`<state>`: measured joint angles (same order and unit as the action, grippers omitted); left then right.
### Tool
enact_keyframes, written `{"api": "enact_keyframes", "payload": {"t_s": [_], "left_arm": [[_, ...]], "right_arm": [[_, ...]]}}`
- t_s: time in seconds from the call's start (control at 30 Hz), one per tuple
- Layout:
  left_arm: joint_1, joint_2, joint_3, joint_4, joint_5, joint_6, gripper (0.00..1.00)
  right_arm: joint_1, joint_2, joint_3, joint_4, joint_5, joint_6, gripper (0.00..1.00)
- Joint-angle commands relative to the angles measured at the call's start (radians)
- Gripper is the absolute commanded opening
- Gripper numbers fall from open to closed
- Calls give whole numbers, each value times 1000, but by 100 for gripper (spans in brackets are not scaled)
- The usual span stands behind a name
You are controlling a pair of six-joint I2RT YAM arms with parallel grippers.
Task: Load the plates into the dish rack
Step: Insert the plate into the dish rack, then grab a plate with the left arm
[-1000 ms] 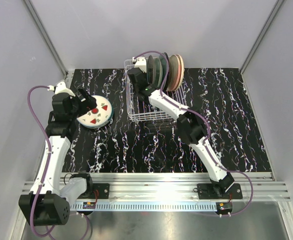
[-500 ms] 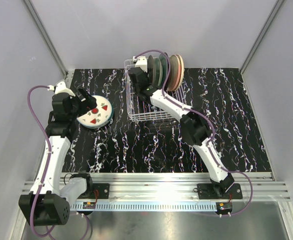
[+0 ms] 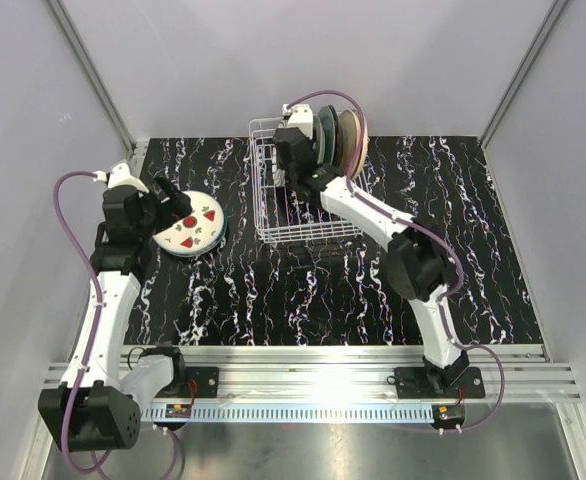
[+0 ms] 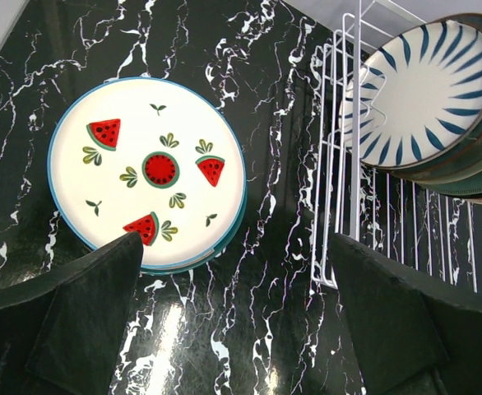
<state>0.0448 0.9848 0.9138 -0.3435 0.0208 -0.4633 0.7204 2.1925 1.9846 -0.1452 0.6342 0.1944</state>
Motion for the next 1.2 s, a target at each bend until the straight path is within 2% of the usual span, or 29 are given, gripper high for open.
{"api": "enact_keyframes", "payload": {"t_s": [0.0, 0.67, 0.8, 0.9, 0.97, 1.17], "left_arm": [[21, 12, 14, 37, -16, 9, 99], [161, 163, 26, 3, -96, 0, 99], [181, 222, 45, -26, -102, -1, 99], [193, 278, 59, -41, -78, 5, 99], [198, 316, 63, -51, -73, 5, 99], [221, 420, 80, -78, -85, 0, 93]], "right_arm": [[-12, -132, -64, 41, -13, 0, 54], [-13, -485, -443, 56, -338, 60, 59], [-13, -551, -529, 67, -366, 62, 59], [-18, -608, -610, 85, -395, 62, 56], [-21, -652, -673, 101, -412, 63, 50], [-55, -734, -825, 137, -445, 71, 41]]}}
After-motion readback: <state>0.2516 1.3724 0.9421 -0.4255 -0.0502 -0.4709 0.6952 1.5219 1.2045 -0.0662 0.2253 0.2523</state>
